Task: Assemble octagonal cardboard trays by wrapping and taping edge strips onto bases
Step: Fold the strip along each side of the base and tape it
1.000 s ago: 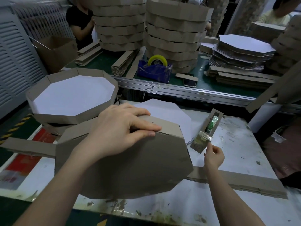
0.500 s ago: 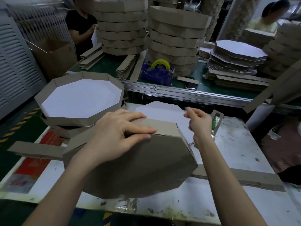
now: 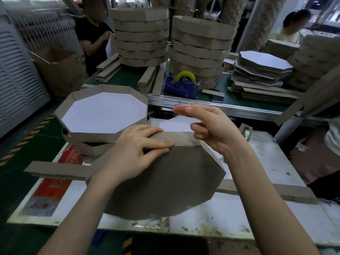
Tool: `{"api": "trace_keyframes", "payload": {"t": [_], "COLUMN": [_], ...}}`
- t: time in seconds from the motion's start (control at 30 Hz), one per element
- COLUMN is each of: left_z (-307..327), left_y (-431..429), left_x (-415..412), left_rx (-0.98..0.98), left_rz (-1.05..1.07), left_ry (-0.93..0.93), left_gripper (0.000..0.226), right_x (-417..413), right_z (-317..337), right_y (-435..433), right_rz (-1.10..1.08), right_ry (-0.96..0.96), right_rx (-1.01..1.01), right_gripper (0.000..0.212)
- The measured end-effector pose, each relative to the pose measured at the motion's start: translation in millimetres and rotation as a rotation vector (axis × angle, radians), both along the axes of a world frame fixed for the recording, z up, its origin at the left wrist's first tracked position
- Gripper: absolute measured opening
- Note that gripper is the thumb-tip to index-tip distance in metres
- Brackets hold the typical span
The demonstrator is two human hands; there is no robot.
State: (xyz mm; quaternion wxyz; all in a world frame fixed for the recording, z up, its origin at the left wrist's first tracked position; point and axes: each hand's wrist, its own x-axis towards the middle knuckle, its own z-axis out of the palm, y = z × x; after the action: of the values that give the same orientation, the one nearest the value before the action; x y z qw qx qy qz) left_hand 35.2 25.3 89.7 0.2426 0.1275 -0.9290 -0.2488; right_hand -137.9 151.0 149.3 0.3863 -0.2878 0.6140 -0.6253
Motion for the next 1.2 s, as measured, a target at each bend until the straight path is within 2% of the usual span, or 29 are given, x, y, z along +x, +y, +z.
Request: {"api": "trace_keyframes", "payload": {"t": [0.23, 0.4, 0.53, 0.7, 0.97, 1.2], "left_z": [-7.7, -9.0, -8.8, -5.0, -2.2, -3.1], "left_y": [4.1, 5.2, 9.8, 10.4, 10.5, 10.3], "left_x": [2.6, 3.7, 5.1, 7.3, 8.6, 4.5], "left_rx": [0.05, 0.107, 0.061, -0.034, -0.238, -0.261], "left_rz": [0.03, 0.047, 0.026, 0.011, -0.03, 0.007], "left_ry": [0.015, 0.027, 0.065, -0.019, -0.12, -0.141], "left_gripper": [0.022, 0.037, 0.042, 0.057, 0.036, 0.039], "right_x": [33.0, 49.9, 57.3, 64.1, 65.6, 61.3], "right_z": [-11.4, -24.6, -28.9, -32.6, -39.8, -49.5], "right_y": [31.6, 51.5, 61.9, 67.2, 67.9, 64.2], "right_rz": [0.015, 0.01, -0.009, -0.011, -0.013, -0.021], "right_ry": [-0.089, -0.129, -0.15, -0.154, -0.155, -0.196], "right_rx": [0.024, 0.04, 0.023, 0.028, 0.047, 0.042], "right_gripper": [0.025, 0.026, 0.026, 0.026, 0.026, 0.029]}}
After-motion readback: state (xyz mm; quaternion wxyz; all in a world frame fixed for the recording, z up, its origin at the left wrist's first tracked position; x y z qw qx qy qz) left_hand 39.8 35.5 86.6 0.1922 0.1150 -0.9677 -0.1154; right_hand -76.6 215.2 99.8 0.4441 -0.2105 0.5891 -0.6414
